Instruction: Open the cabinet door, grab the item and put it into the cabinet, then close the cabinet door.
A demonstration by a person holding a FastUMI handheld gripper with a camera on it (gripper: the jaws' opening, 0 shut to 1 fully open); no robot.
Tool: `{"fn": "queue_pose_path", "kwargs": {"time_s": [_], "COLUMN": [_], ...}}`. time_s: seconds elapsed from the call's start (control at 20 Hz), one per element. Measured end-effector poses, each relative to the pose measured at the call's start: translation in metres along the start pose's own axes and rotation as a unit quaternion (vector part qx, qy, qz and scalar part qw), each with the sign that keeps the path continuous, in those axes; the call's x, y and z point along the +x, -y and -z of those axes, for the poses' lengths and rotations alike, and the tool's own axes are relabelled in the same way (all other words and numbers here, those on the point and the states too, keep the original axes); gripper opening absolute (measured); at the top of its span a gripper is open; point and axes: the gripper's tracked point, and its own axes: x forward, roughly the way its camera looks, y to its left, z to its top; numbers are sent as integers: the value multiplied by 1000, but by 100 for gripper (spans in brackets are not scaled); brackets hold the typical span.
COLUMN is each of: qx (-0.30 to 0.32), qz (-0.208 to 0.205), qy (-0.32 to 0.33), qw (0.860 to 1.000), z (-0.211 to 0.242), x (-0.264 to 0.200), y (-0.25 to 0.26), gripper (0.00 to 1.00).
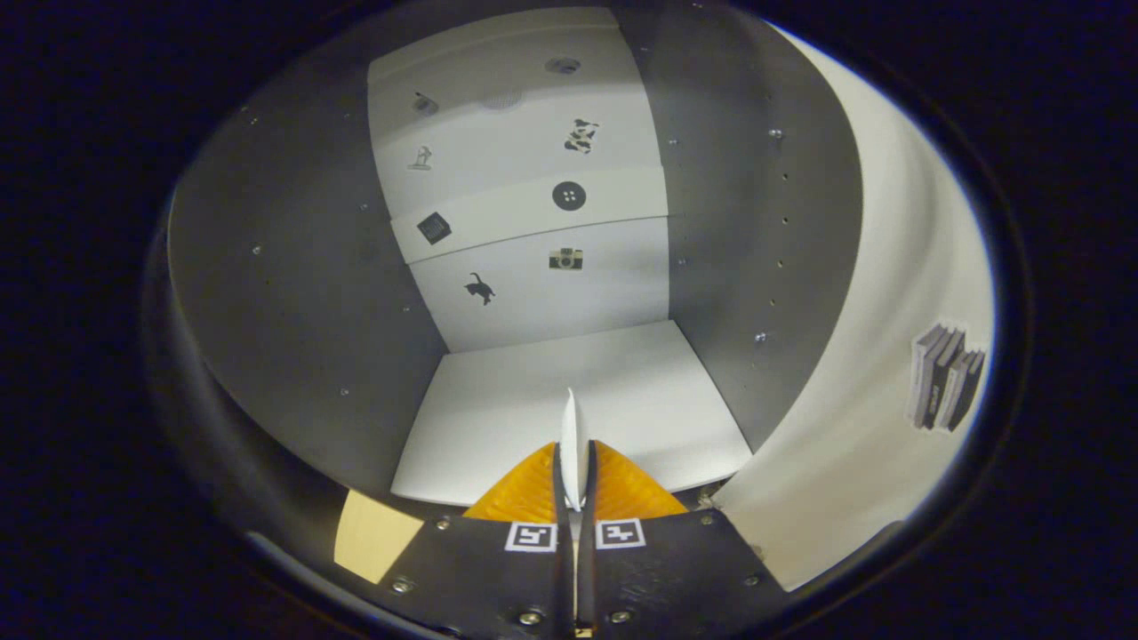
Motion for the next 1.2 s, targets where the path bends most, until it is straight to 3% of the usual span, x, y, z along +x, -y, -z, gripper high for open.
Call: {"fn": "queue_pose_path", "kwargs": {"time_s": [0.6,0.9,1.15,1.2], "qx": [-43,-25,-16,-17], "qz": [21,14,18,16], "qy": [-71,-66,-31,-19], "qw": [996,997,999,1000], "z": [2,-7,-21,-24], "x": [38,47,42,38], "y": [-11,-17,-13,-15], "gripper": [3,15,20,28]}}
